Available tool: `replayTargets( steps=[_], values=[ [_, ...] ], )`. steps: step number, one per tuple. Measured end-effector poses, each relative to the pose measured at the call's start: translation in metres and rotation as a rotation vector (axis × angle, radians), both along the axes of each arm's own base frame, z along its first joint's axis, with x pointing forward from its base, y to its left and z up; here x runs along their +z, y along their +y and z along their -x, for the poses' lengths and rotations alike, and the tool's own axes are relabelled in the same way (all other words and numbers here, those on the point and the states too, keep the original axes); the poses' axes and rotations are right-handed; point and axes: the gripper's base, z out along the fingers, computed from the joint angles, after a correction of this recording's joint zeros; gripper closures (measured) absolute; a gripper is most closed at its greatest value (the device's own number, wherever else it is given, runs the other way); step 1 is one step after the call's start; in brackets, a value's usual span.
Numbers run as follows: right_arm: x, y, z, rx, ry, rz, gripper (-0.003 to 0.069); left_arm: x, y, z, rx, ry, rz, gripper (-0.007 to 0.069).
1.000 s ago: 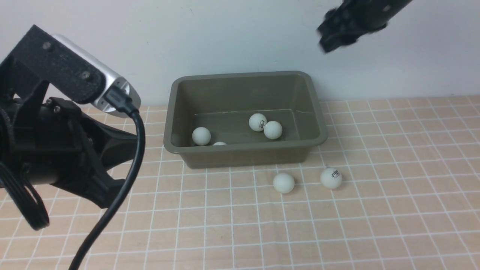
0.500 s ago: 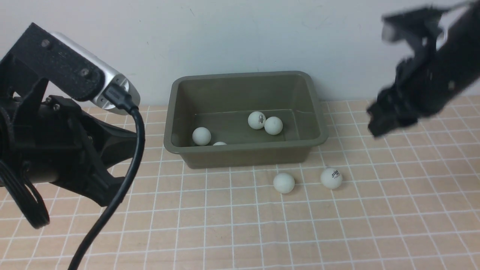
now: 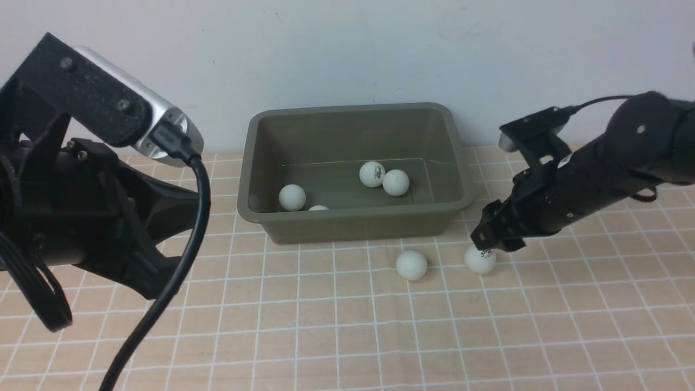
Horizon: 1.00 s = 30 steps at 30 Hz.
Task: Put the table tennis balls into the box on the light coffee tablecloth.
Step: 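Reach for and grasp a ping pong ball on the table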
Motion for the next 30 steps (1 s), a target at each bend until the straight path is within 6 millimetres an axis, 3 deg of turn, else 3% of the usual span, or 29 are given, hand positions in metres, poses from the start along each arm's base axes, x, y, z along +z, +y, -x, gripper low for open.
replayTargets(
  steps=[8, 13, 20, 23, 26, 28, 30],
  values=[
    [-0.029, 0.003, -0.014, -0.018, 0.032, 0.009, 0.0202, 0.000, 0.000, 0.000, 0.000, 0.001, 0.003, 0.0692],
    [-0.036, 0.002, -0.017, -0.029, 0.023, 0.014, 0.0202, 0.000, 0.000, 0.000, 0.000, 0.001, 0.003, 0.0692],
    [-0.043, 0.003, -0.018, -0.030, 0.046, 0.015, 0.0326, 0.000, 0.000, 0.000, 0.000, 0.002, 0.006, 0.0692],
    [-0.043, 0.003, -0.018, -0.027, 0.050, 0.019, 0.0326, 0.000, -0.001, 0.000, -0.001, 0.003, 0.010, 0.0692],
    [-0.037, 0.000, -0.017, -0.014, 0.036, 0.035, 0.0326, 0.000, -0.001, 0.000, 0.000, 0.003, 0.010, 0.0692],
    [-0.021, -0.008, -0.016, -0.010, 0.016, 0.046, 0.0326, 0.000, -0.001, 0.000, 0.000, 0.003, 0.010, 0.0692],
    [0.008, -0.018, -0.016, -0.009, -0.036, 0.050, 0.0326, 0.000, -0.001, 0.000, 0.000, 0.003, 0.011, 0.0692]
  ],
)
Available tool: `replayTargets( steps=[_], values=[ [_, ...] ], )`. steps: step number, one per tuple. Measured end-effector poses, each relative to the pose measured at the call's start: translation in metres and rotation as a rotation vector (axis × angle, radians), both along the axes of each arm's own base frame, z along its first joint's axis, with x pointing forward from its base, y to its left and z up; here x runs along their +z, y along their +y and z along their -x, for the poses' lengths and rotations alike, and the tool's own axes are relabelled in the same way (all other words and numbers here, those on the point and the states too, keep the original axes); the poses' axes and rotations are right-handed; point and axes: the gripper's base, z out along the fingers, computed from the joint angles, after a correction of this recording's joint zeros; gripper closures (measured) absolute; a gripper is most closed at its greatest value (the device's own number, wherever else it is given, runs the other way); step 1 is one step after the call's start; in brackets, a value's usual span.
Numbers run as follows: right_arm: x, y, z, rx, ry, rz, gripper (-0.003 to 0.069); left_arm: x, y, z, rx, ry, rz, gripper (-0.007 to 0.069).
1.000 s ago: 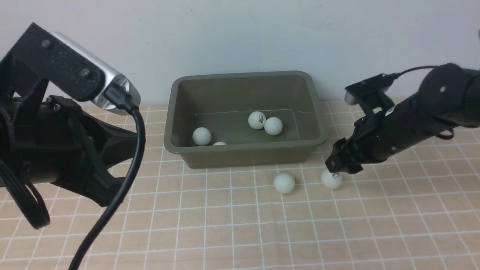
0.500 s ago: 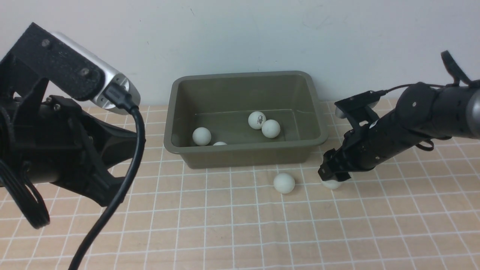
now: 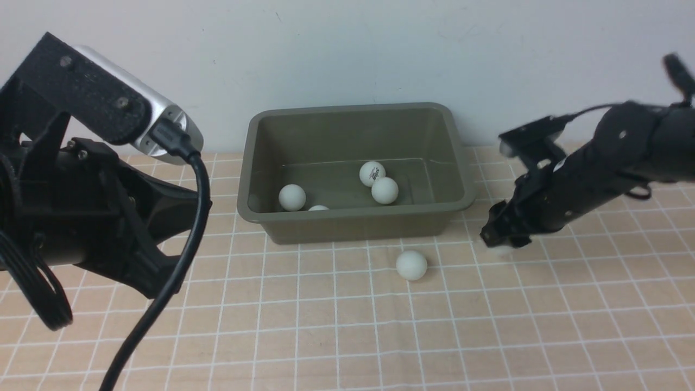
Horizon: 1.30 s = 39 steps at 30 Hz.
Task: Put the table tennis balls into the box on the light coffee tablecloth.
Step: 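Reach for and grasp a ping pong ball on the table, then release the ping pong ball into the bin and lift the gripper away, then reach for and grasp a ping pong ball on the table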
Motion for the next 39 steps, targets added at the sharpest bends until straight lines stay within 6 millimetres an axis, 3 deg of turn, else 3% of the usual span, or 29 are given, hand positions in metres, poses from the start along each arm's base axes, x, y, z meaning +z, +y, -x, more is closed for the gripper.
replayTargets(
  steps=[4, 7, 9, 12, 19, 24, 26, 28, 30, 31, 33, 35, 39],
  values=[
    [0.066, -0.007, -0.004, 0.008, -0.122, -0.063, 0.0326, 0.000, 0.000, 0.000, 0.000, 0.000, 0.001, 0.0692],
    [0.083, 0.005, -0.010, 0.060, -0.156, -0.146, 0.0326, 0.000, 0.000, 0.000, 0.000, -0.001, 0.001, 0.0692],
    [0.085, 0.018, -0.017, 0.110, -0.168, -0.207, 0.0326, 0.000, 0.000, 0.000, 0.001, -0.002, 0.002, 0.0692],
    [0.068, 0.041, -0.042, 0.162, -0.168, -0.305, 0.0326, 0.000, 0.000, 0.000, 0.001, -0.002, 0.002, 0.0692],
    [0.033, 0.050, -0.085, 0.123, -0.145, -0.335, 0.0324, 0.000, 0.000, 0.000, 0.001, -0.001, 0.004, 0.0692],
    [0.051, 0.054, -0.091, 0.095, -0.129, -0.405, 0.0242, 0.000, 0.000, 0.000, 0.000, 0.000, 0.006, 0.0692],
    [0.087, 0.051, -0.091, 0.105, -0.138, -0.460, 0.0197, 0.000, 0.000, 0.000, 0.000, 0.001, 0.008, 0.0692],
    [0.113, 0.045, -0.088, 0.133, -0.149, -0.475, 0.0192, 0.000, 0.000, 0.000, 0.000, 0.001, 0.008, 0.0692],
    [0.152, 0.031, -0.078, 0.165, -0.171, -0.466, 0.0207, 0.000, 0.000, 0.000, 0.000, 0.002, 0.007, 0.0692],
    [0.154, 0.030, -0.078, 0.165, -0.171, -0.468, 0.0207, 0.000, 0.000, 0.000, 0.000, 0.002, 0.007, 0.0692],
    [0.194, 0.013, -0.067, 0.123, -0.229, -0.459, 0.0249, 0.000, 0.000, 0.000, 0.000, 0.002, 0.007, 0.0692],
    [0.221, -0.001, -0.053, 0.049, -0.263, -0.446, 0.0299, 0.000, 0.000, 0.000, 0.000, 0.002, 0.009, 0.0692],
    [0.254, -0.014, -0.024, -0.029, -0.309, -0.386, 0.0424, 0.000, -0.001, 0.000, 0.000, 0.003, 0.010, 0.0692]
  ],
)
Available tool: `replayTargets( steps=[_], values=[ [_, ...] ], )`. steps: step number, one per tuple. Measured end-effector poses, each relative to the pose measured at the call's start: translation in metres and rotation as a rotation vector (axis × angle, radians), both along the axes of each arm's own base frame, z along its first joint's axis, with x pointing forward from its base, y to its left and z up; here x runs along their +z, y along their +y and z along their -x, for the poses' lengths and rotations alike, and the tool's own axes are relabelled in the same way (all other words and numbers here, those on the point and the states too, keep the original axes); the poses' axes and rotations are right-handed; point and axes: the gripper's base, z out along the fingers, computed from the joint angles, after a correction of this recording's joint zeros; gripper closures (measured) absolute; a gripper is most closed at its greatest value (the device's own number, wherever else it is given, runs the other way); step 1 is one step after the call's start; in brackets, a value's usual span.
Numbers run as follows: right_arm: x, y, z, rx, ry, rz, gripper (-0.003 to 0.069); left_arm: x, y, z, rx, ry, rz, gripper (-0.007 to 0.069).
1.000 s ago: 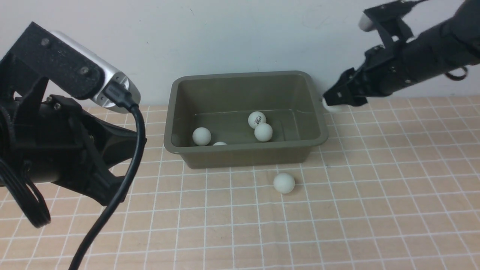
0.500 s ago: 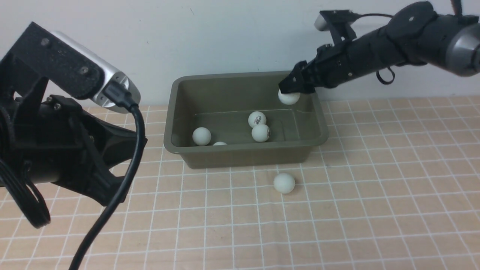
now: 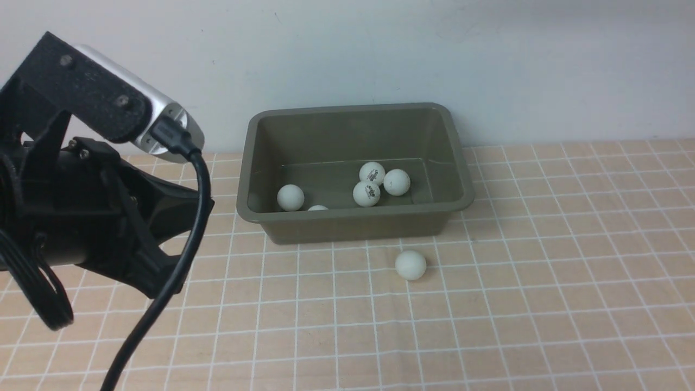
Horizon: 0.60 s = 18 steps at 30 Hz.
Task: Put the table tennis balls into the box on the light coffee tablecloth.
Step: 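Reach for and grasp a ping pong ball on the table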
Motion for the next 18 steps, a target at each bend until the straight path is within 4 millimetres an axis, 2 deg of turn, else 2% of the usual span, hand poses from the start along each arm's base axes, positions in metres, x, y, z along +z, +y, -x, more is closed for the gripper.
replayTargets(
  steps=[4, 8, 10, 14, 16, 17, 18],
  values=[
    [0.003, -0.002, 0.023, -0.014, 0.036, 0.008, 0.0517, 0.000, 0.000, 0.000, 0.001, 0.001, 0.001, 0.0692],
    [-0.020, 0.006, 0.050, 0.038, 0.118, 0.053, 0.0568, 0.000, 0.000, 0.000, 0.002, 0.006, 0.011, 0.0692],
    [-0.046, 0.018, 0.074, 0.111, 0.196, 0.093, 0.0585, 0.000, -0.001, 0.000, 0.003, 0.010, 0.021, 0.0692],
    [-0.086, 0.041, 0.118, 0.255, 0.303, 0.150, 0.0593, 0.000, -0.001, 0.000, 0.003, 0.012, 0.026, 0.0692],
    [-0.098, 0.046, 0.130, 0.288, 0.328, 0.166, 0.0593, 0.000, -0.001, 0.000, 0.003, 0.012, 0.026, 0.0692],
    [-0.117, 0.057, 0.142, 0.314, 0.326, 0.189, 0.0593, 0.000, -0.001, 0.000, 0.003, 0.012, 0.026, 0.0692],
    [-0.125, 0.061, 0.145, 0.313, 0.312, 0.201, 0.0593, 0.000, -0.001, 0.000, 0.003, 0.012, 0.026, 0.0692]
  ],
)
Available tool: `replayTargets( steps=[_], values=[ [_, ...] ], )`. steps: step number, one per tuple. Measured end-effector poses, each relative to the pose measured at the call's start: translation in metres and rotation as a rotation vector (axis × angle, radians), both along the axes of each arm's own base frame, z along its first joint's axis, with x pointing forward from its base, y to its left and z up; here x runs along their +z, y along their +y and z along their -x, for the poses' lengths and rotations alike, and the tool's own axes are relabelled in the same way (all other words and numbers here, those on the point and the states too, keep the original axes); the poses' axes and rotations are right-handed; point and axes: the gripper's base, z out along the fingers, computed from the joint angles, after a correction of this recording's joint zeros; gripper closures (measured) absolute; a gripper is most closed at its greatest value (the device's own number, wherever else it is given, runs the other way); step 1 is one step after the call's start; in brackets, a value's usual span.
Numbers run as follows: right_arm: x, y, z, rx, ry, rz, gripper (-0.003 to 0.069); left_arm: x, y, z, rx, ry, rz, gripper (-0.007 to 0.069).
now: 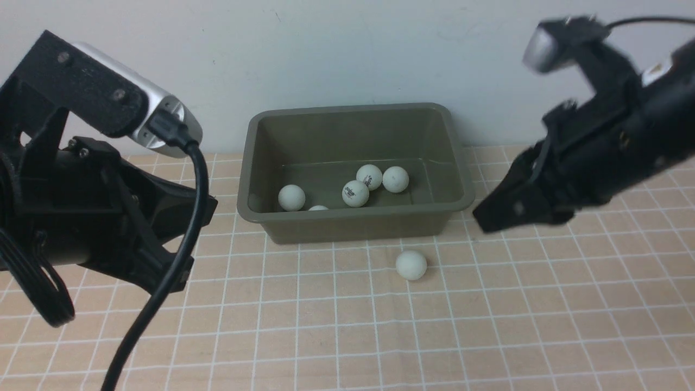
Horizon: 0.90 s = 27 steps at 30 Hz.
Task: Put the table tennis balls into the box on the light coffee tablecloth.
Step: 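Reach for and grasp a ping pong ball on the table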
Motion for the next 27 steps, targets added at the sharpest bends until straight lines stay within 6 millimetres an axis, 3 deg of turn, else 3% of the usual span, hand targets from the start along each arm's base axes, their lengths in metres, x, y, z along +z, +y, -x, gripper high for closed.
replayTargets(
  steps=[5, 9, 13, 17, 20, 27],
  values=[
    [-0.051, 0.028, -0.003, -0.031, -0.098, 0.038, 0.0578, 0.000, 0.000, 0.000, 0.000, 0.000, 0.001, 0.0692],
    [-0.083, 0.048, -0.020, -0.128, -0.122, 0.017, 0.0533, 0.000, 0.000, 0.000, 0.000, 0.001, 0.001, 0.0692],
    [-0.111, 0.054, -0.037, -0.208, -0.092, 0.022, 0.0410, 0.000, 0.000, 0.000, -0.001, 0.002, 0.000, 0.0692],
    [-0.130, 0.054, -0.047, -0.249, -0.076, 0.037, 0.0261, 0.000, 0.000, 0.000, -0.001, 0.003, 0.000, 0.0692],
    [-0.140, 0.053, -0.053, -0.279, -0.075, 0.036, 0.0190, 0.000, 0.000, 0.000, -0.001, 0.003, 0.000, 0.0692],
    [-0.150, 0.054, -0.063, -0.352, -0.088, 0.001, 0.0169, 0.000, 0.000, 0.000, -0.002, 0.005, 0.000, 0.0692]
  ],
)
